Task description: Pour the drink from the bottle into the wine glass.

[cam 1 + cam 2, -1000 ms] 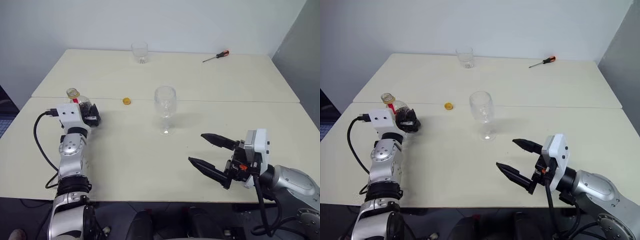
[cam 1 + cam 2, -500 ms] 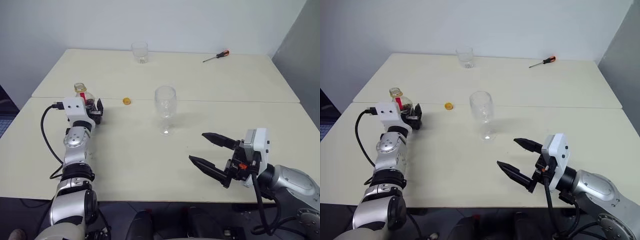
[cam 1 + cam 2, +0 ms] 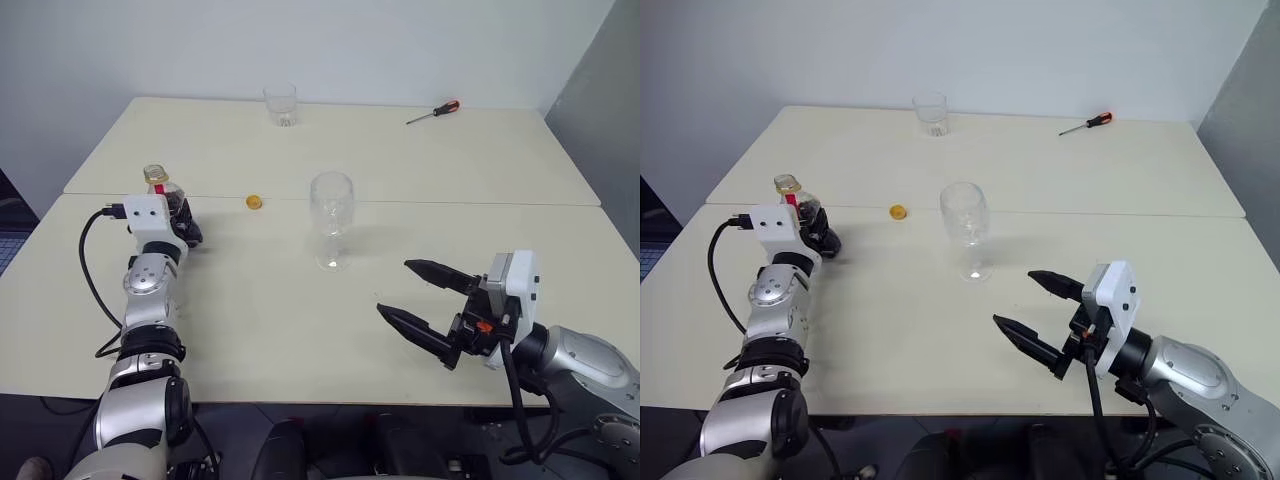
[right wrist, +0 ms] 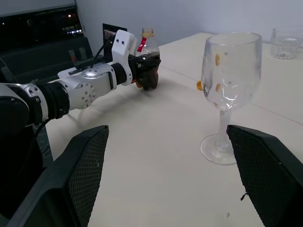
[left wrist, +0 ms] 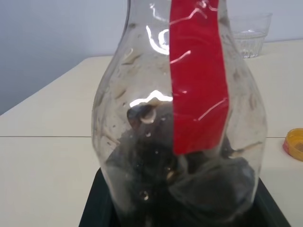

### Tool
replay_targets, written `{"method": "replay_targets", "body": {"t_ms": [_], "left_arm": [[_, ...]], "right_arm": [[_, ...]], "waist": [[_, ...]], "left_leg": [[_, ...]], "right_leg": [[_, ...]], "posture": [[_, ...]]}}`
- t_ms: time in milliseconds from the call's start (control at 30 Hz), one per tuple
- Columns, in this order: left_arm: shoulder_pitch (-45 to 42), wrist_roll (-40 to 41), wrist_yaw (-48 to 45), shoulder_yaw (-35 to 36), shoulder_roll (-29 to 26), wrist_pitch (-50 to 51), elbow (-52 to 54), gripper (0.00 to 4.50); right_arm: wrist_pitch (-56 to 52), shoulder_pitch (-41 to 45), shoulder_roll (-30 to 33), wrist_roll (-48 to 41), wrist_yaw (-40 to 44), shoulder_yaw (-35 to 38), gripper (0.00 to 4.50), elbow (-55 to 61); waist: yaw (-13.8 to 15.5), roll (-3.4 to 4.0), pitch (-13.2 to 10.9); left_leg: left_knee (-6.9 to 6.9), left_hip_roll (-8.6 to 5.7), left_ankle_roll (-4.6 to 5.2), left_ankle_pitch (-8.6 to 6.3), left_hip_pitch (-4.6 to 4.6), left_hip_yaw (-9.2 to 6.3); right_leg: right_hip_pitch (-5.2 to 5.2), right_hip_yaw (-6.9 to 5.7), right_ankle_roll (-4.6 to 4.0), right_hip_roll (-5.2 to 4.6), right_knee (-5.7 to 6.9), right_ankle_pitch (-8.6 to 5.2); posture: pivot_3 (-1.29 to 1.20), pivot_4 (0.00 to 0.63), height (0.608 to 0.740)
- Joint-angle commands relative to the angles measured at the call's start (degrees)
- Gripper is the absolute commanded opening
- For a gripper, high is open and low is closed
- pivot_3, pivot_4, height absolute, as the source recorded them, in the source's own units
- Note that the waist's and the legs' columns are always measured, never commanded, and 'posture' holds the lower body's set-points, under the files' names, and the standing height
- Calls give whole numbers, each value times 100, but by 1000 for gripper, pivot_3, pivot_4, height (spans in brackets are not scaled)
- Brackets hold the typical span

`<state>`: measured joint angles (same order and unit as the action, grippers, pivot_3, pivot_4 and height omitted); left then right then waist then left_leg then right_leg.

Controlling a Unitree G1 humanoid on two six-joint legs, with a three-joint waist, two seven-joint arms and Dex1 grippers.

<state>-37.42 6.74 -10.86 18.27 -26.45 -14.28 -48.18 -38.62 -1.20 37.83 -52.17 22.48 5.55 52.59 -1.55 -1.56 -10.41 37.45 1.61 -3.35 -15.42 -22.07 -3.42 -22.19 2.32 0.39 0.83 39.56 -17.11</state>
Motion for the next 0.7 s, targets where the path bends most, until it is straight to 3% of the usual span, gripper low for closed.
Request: {"method": "replay_targets", "body": {"t_ms": [33, 300, 700], "left_arm": [[-149, -8, -231, -115, -194, -69, 350, 1285], [-1045, -315, -1700, -992, -706, 180, 774, 1283], [-2199, -556, -3315, -1787, -662, -428, -79, 1283]], "right_arm": [[12, 126, 78, -139, -65, 28, 4268, 287], [-9, 1247, -34, 67, -116, -125, 4268, -396], [-620, 3035, -374, 25, -465, -334, 4268, -1405]], "waist": [[0, 0, 0], [2, -15, -9], [-13, -14, -9]], "left_leg": [[0, 0, 0, 0, 0, 0], [24, -3, 0, 0, -16, -15], [46, -7, 3, -1, -70, -14]], "right_leg": [[0, 0, 0, 0, 0, 0], [-4, -15, 0, 10, 10, 0], [-49, -14, -2, 8, 33, 2]], "posture": [[0, 150, 740], [0, 150, 740], [0, 150, 740]]}}
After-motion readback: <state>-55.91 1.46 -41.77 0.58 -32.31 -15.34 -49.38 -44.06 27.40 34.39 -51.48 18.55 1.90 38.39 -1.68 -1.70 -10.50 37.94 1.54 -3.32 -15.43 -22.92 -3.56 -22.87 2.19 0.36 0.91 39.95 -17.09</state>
